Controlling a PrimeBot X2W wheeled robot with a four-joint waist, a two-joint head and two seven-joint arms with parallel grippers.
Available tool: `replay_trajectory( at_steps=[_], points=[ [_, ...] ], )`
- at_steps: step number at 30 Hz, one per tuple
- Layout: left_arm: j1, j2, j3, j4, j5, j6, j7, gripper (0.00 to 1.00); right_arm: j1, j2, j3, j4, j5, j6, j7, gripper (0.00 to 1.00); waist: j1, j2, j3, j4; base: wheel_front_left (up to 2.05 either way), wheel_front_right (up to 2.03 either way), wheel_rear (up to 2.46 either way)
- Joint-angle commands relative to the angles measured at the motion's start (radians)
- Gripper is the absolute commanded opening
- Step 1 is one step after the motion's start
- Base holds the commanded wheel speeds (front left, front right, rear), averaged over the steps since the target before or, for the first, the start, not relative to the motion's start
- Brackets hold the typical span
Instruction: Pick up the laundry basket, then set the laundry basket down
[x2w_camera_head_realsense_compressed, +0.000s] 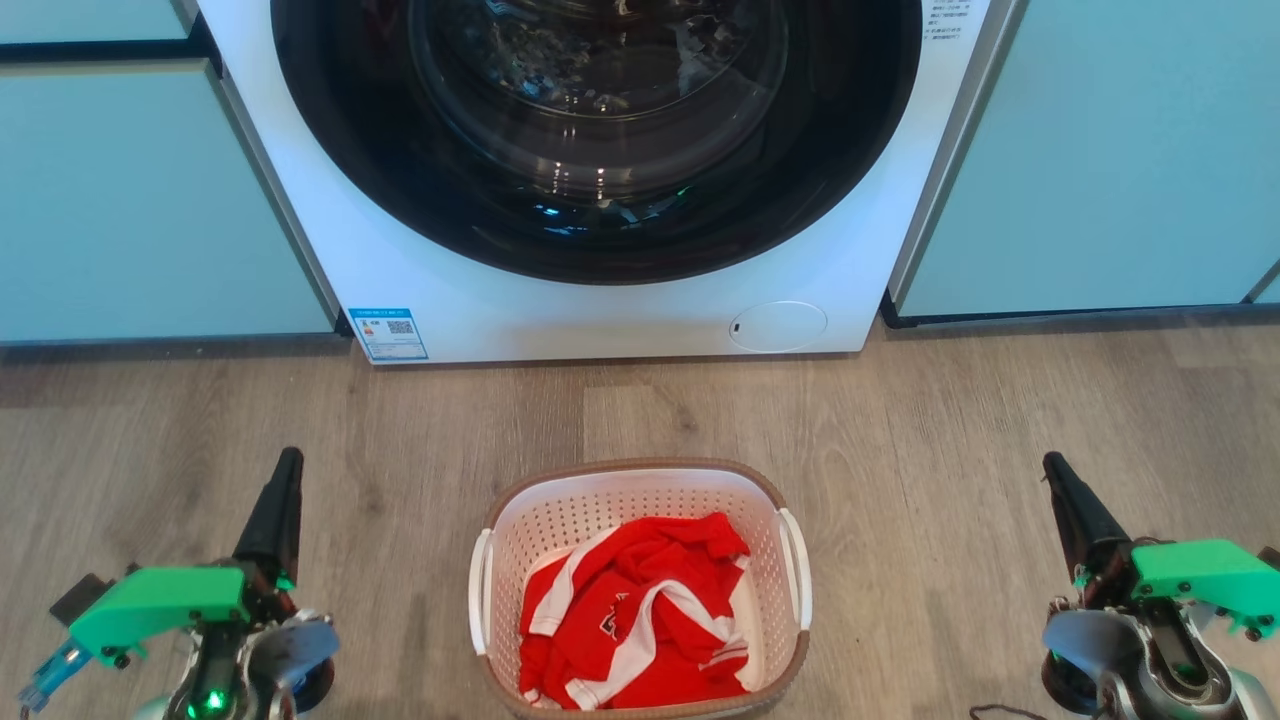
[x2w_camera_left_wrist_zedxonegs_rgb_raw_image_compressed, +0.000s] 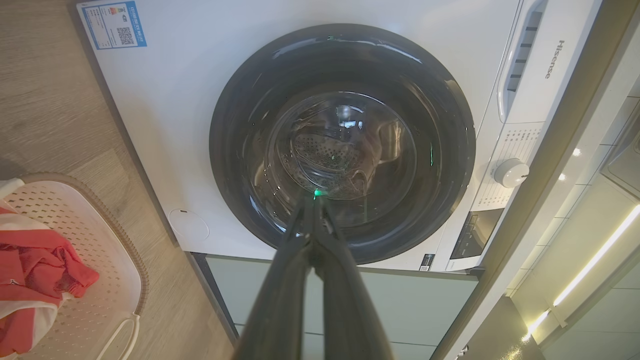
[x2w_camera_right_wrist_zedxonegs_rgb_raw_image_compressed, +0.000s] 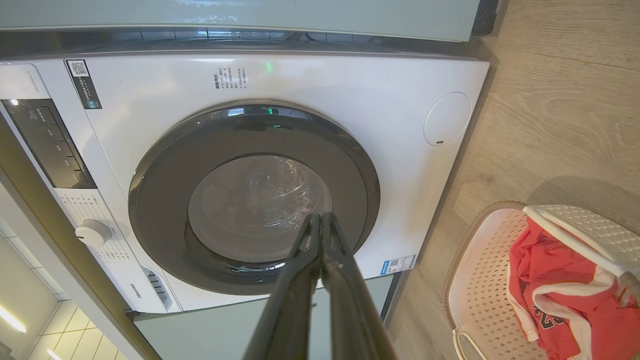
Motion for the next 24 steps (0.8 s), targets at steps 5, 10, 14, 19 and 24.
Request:
replay_trajectory(
  at_steps=[5,10,14,19,24],
  points=[
    [-0.055,0.005,0.035,-0.029,0.009,-0.007,0.005,0.00,-0.049,-0.009,0.017,-0.031,-0.007,0.003,0.006,0.00,0.0000,-0.0001,0.000,0.000,0.00,0.00,0.00],
    [-0.055,0.004,0.036,-0.029,0.009,-0.007,0.005,0.00,-0.049,-0.008,0.016,-0.031,-0.007,0.003,0.006,0.00,0.0000,-0.0001,0.000,0.000,0.00,0.00,0.00],
    [-0.055,0.004,0.036,-0.029,0.009,-0.007,0.006,0.00,-0.049,-0.008,0.016,-0.031,-0.008,0.003,0.006,0.00,0.0000,-0.0001,0.000,0.000,0.00,0.00,0.00],
    [-0.056,0.004,0.036,-0.029,0.010,-0.007,0.006,0.00,-0.049,-0.008,0.016,-0.031,-0.008,0.003,0.007,0.00,0.0000,-0.0001,0.000,0.000,0.00,0.00,0.00],
    [-0.056,0.004,0.037,-0.029,0.010,-0.007,0.006,0.00,-0.049,-0.008,0.015,-0.031,-0.008,0.003,0.007,0.00,0.0000,-0.0001,0.000,0.000,0.00,0.00,0.00]
  ],
)
